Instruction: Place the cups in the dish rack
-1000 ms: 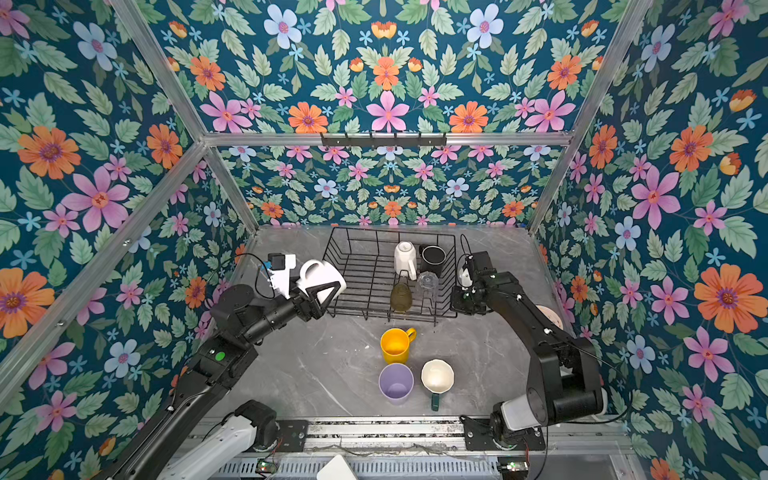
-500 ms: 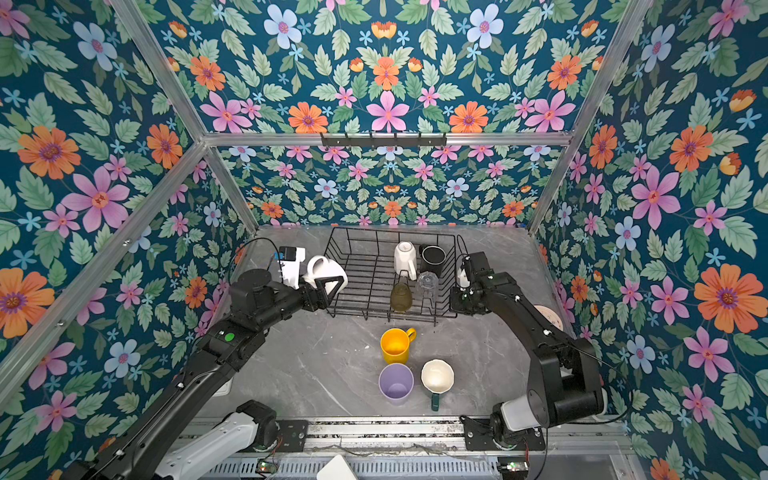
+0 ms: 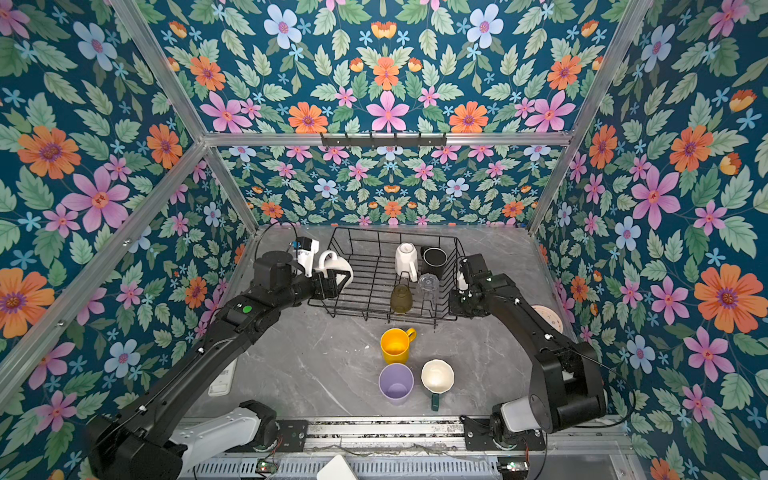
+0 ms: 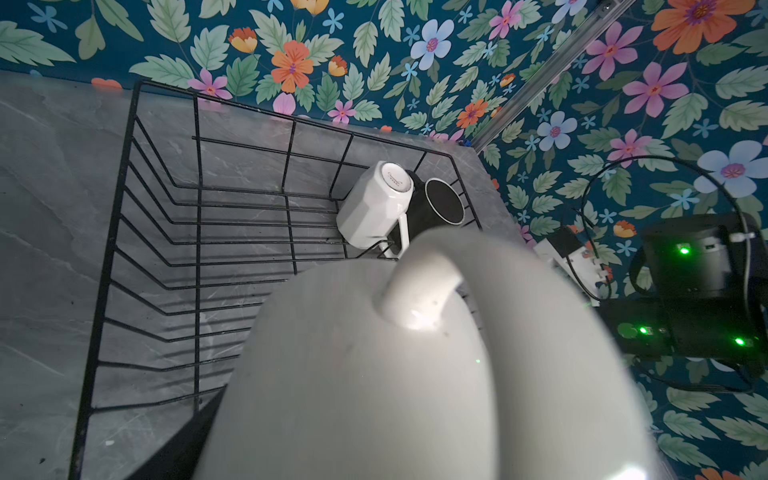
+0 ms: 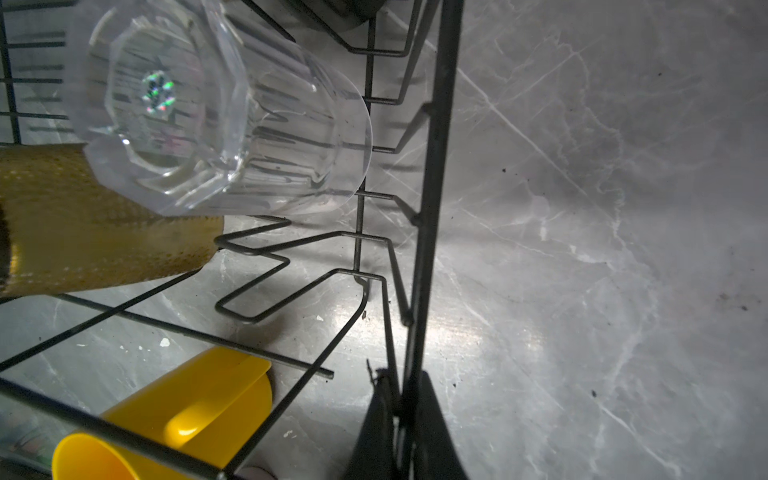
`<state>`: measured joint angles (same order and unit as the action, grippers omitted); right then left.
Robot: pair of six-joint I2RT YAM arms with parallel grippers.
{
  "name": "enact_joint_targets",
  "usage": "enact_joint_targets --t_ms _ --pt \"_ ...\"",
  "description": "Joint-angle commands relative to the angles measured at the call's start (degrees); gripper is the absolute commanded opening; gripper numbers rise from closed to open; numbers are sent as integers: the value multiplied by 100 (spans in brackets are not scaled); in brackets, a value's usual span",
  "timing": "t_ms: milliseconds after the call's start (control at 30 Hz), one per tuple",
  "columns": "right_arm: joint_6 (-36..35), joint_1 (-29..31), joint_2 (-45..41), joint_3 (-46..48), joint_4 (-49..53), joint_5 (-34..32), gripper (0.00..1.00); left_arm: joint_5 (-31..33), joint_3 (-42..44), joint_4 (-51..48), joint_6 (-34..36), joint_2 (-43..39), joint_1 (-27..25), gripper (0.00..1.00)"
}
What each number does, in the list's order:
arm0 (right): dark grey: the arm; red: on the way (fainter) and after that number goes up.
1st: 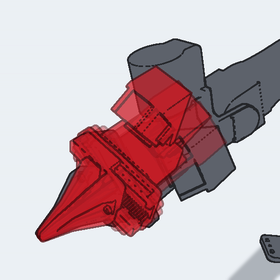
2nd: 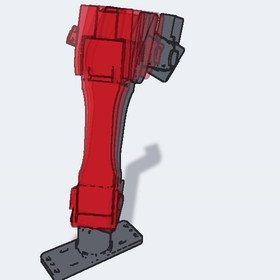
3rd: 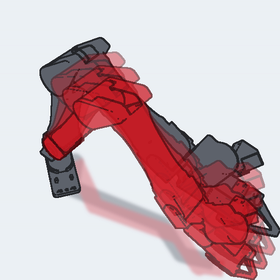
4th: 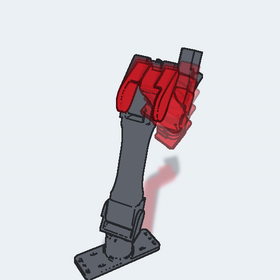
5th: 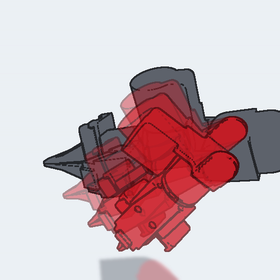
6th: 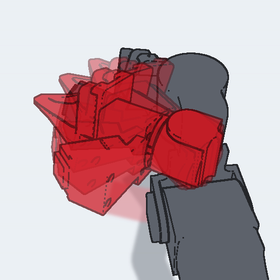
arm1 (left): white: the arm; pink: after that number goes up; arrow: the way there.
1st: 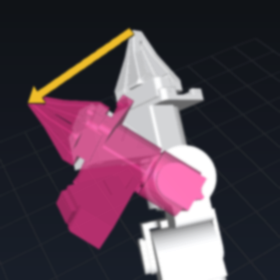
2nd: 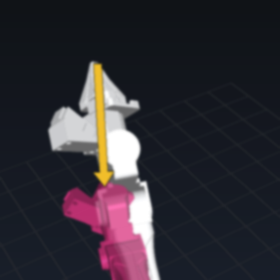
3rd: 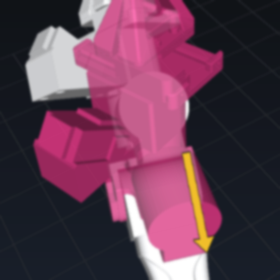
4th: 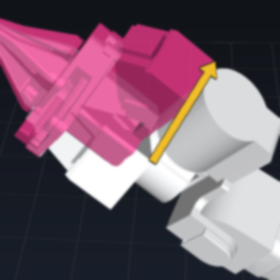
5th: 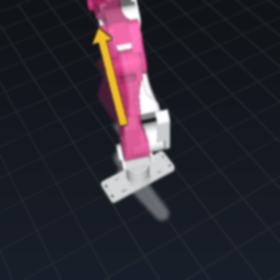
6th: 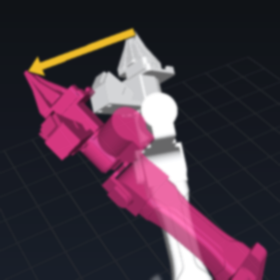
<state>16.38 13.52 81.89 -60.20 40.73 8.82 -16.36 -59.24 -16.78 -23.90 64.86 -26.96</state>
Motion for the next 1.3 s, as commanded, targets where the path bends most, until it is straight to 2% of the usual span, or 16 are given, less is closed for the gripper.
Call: enact_joint_targets --t_ms 0,333,567,733,1133,1267 --pt "-212 19 -50 -7 324 -258 0 159 -212 37 145 205 7 0" --pt "3 7 132 -139 225 -233 0 181 -539 -62 254 749 6 0" --pt "110 -47 272 -365 128 -244 28 169 -597 -63 278 867 7 0" --pt "122 -60 393 -592 104 -179 37 170 -588 -54 280 862 7 0" --pt "104 -174 1062 -994 -142 -196 36 221 -606 -98 316 870 7 0" --pt "46 -174 1230 -1072 -179 -175 23 218 -632 -106 325 885 6 0"
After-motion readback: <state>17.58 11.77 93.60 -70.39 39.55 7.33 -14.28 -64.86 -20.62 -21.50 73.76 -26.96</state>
